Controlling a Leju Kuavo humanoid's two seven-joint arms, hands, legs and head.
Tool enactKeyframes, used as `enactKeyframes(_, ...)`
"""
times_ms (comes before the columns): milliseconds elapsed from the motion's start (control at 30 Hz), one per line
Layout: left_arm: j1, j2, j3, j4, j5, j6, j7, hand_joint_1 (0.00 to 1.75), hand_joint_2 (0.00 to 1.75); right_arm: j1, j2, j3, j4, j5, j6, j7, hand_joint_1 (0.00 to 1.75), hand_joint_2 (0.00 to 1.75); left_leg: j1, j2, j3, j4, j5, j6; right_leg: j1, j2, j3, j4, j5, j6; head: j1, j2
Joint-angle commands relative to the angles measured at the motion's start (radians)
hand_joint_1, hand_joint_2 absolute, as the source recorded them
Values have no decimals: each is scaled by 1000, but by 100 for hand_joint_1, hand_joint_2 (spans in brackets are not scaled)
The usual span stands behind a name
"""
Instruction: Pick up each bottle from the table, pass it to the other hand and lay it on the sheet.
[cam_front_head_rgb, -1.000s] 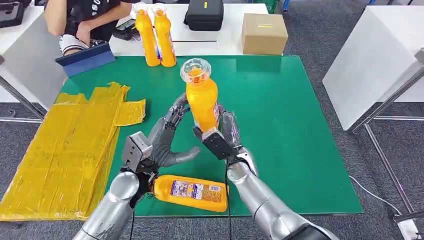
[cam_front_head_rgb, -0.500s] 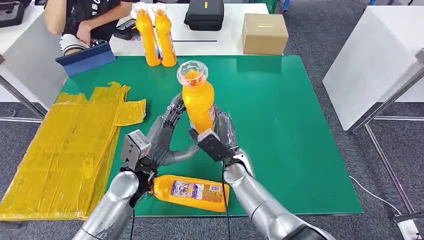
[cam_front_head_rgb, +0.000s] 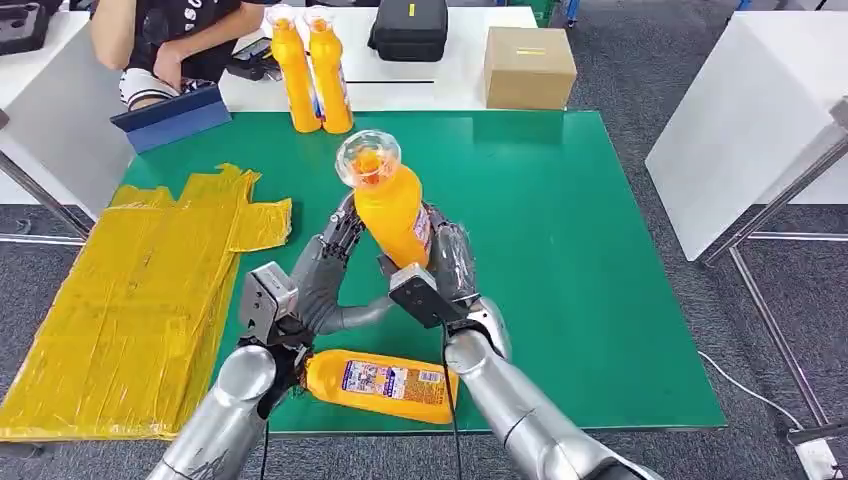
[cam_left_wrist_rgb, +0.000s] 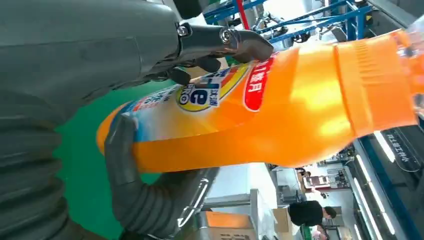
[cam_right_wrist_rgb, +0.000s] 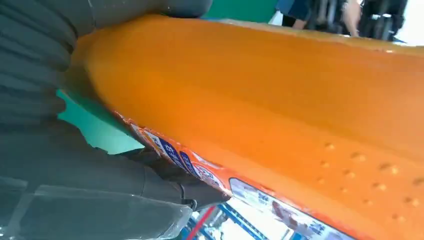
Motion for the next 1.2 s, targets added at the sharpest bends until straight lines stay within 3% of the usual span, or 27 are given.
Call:
enactKeyframes(33,-40,13,-69,69,-15,-1,39,0,175,-18,15,172,-33,46,-4,-26,175,175,0,1,2,0,-1,-2,0,0,1,0,-1,-1,0,0)
enactKeyframes(167,-32,14,-64,66,-15,2,39,0,175,-22,13,197,-11,89,-58,-29,175,175,1,2,4,0,-2,-3,1,1,3,0,-2,-1,0,0)
enactKeyframes(500,-40,15,-56,100,-11,5,26,0,175,-39,18,171,7,35,-30,-55,175,175,0,1,3,0,-2,-3,0,0,3,0,-1,-1,0,0)
enactKeyframes(767,1,46,-34,-28,-14,15,-3,0,175,-26,-24,125,-146,-5,-38,-26,175,175,0,1,2,1,-2,-3,0,1,2,1,-2,-1,0,0)
enactKeyframes(1200,13,63,82,-93,18,53,-26,0,175,9,-39,104,-223,-23,-59,-8,175,175,0,1,3,0,-2,-2,0,1,2,0,-1,-1,0,0)
